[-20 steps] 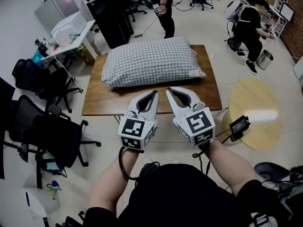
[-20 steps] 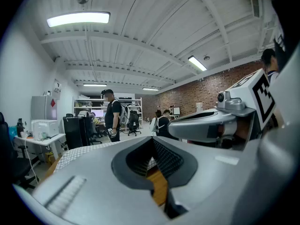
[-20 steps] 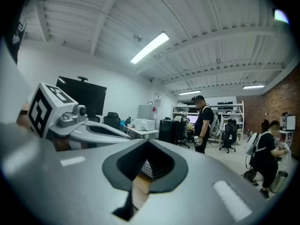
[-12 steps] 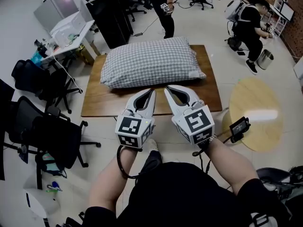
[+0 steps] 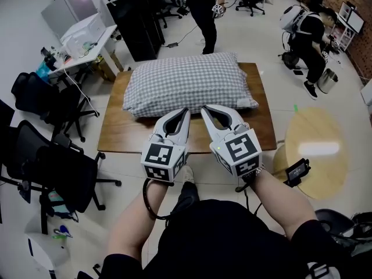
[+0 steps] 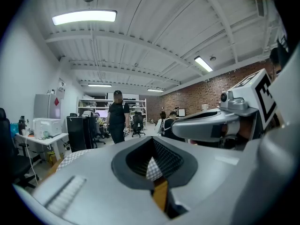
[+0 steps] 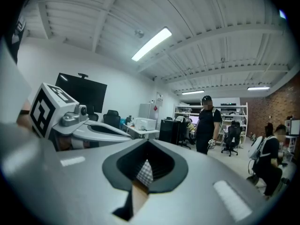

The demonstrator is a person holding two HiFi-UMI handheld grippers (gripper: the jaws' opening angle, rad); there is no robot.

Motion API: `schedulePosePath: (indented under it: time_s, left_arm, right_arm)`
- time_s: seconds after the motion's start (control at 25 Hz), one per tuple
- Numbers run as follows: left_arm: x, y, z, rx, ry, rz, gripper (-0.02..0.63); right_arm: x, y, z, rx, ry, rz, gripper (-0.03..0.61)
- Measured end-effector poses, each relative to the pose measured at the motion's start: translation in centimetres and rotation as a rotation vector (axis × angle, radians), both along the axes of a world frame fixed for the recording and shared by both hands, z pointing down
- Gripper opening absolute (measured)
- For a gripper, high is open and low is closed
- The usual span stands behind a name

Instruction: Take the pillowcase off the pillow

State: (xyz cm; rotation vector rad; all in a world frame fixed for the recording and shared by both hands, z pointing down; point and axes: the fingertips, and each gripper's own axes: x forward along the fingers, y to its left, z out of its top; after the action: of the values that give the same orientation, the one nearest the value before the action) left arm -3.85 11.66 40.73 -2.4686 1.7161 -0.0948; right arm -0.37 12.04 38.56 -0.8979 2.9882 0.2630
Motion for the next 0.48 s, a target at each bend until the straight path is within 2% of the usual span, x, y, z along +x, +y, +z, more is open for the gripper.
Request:
schedulePosePath:
  time_s: [0.48]
  left_arm:
    - [-12.3,-11.3,0.0,-0.06,0.049,-0.015,0.005]
  right_arm:
    - [-11.6,-11.8,-0.4,-0.08,0.033,0.017,0.002]
